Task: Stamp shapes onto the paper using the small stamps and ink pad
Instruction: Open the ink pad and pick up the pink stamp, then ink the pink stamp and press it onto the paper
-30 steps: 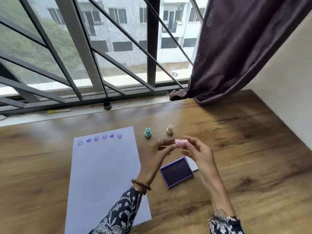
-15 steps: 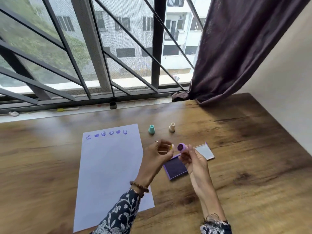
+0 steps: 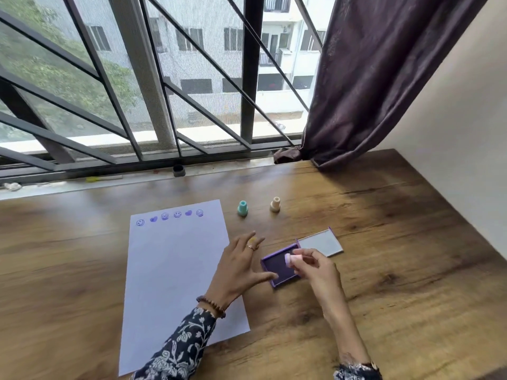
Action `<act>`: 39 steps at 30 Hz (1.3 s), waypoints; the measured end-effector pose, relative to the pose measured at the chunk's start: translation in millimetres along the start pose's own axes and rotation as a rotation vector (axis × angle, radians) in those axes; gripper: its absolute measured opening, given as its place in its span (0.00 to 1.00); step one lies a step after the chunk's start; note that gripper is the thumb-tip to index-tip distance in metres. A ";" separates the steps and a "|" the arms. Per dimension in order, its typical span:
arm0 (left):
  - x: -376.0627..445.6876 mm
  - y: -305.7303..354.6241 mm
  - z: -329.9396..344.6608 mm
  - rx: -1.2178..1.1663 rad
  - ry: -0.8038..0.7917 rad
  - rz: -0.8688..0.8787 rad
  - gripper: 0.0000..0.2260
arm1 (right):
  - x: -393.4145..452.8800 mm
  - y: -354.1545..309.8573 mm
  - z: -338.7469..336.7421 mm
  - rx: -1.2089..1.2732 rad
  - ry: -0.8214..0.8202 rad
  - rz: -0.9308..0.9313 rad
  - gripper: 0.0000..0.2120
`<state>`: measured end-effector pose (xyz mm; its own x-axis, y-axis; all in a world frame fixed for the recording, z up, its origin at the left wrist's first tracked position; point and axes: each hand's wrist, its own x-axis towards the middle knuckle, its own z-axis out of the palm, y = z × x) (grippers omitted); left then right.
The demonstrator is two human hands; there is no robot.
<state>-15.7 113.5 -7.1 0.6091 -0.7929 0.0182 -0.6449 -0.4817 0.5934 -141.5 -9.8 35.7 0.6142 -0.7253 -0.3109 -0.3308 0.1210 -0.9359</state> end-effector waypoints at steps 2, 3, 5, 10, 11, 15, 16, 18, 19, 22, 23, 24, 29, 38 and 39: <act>-6.0 -1.7 9.6 0.098 -0.047 0.026 0.40 | -3.2 -13.2 3.6 -0.362 0.027 -0.099 0.05; -8.3 -3.1 13.4 0.118 -0.045 0.030 0.39 | -5.9 -22.1 5.6 -0.513 0.018 -0.156 0.04; -11.4 -5.1 17.7 0.125 -0.010 0.039 0.36 | -12.8 -40.5 8.5 -0.687 -0.006 -0.260 0.05; -13.4 -6.2 20.0 0.106 0.023 0.048 0.35 | -23.3 -67.4 9.4 -0.790 0.237 -0.632 0.04; -13.8 -5.9 19.4 0.100 0.025 0.046 0.34 | -20.8 -62.2 11.2 -0.821 0.230 -0.609 0.04; -13.8 -9.2 19.2 0.111 0.017 0.054 0.34 | -11.1 -9.0 21.1 -0.959 0.011 -0.324 0.06; -13.7 -9.2 18.9 0.112 0.027 0.055 0.34 | -6.6 -2.2 20.7 -0.954 0.014 -0.323 0.06; -13.9 -7.9 19.0 0.121 0.023 0.061 0.34 | 0.3 3.8 19.2 -0.967 0.038 -0.331 0.04; -14.4 -7.4 19.2 0.121 0.019 0.060 0.34 | 4.6 4.6 18.1 -0.975 0.033 -0.323 0.03; -19.0 -6.7 13.5 0.104 0.006 0.055 0.33 | 11.0 6.3 14.7 -0.922 0.009 -0.282 0.02; -21.5 -9.1 10.2 0.090 0.019 0.046 0.32 | 10.2 7.1 13.6 -0.863 0.018 -0.268 0.01; -24.7 -12.8 6.0 0.075 0.040 0.032 0.31 | 8.3 8.4 12.7 -0.784 0.045 -0.251 0.01; -45.4 -47.9 -25.4 0.057 0.187 -0.062 0.20 | -8.9 14.6 26.0 -0.114 0.118 -0.029 0.05; -73.8 -152.6 -103.9 0.235 0.298 -0.298 0.30 | 1.0 -20.4 126.3 0.271 -0.024 0.074 0.06; -78.9 -164.6 -110.6 0.255 0.298 -0.297 0.35 | 8.2 -25.3 138.6 0.243 -0.013 0.049 0.07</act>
<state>93.5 296.6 -17.2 0.8656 -0.4837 0.1297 -0.4927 -0.7765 0.3929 -28.8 75.2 33.9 0.6115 -0.7058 -0.3577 -0.1798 0.3162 -0.9315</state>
